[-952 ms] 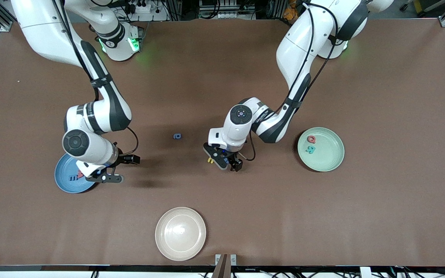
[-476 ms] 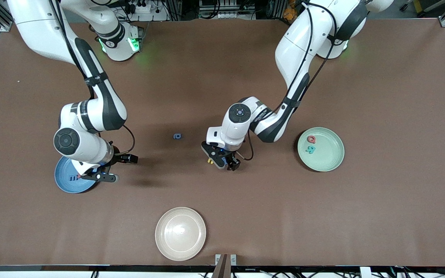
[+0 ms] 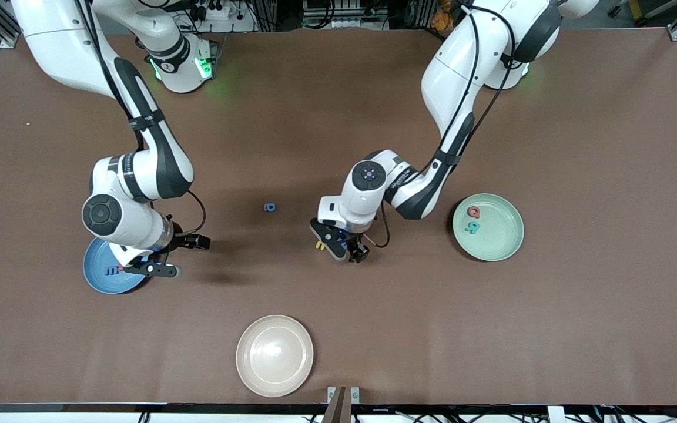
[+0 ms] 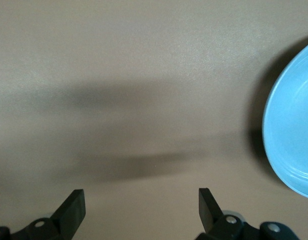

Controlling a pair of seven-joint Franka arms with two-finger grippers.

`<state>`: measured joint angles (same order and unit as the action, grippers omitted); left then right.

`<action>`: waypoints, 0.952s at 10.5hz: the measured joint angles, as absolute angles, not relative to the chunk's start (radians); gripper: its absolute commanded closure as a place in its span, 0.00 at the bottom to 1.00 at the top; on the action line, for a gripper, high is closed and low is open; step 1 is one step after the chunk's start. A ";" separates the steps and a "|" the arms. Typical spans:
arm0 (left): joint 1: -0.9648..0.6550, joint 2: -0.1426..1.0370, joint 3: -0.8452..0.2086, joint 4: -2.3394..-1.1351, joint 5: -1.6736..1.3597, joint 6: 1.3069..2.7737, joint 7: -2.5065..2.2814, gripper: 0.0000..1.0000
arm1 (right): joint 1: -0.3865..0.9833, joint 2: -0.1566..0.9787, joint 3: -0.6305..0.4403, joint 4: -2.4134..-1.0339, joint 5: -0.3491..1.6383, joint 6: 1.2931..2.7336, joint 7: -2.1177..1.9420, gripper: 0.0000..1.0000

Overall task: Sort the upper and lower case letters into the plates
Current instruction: 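Grasp the blue M with the left gripper while the right gripper withdraws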

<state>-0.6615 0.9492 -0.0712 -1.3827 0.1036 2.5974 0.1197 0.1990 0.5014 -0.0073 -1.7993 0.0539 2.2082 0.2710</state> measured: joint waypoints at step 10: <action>-0.667 0.945 -0.075 -1.378 0.104 2.597 0.078 1.00 | 0.201 0.501 -0.006 -1.799 0.054 2.213 0.271 0.00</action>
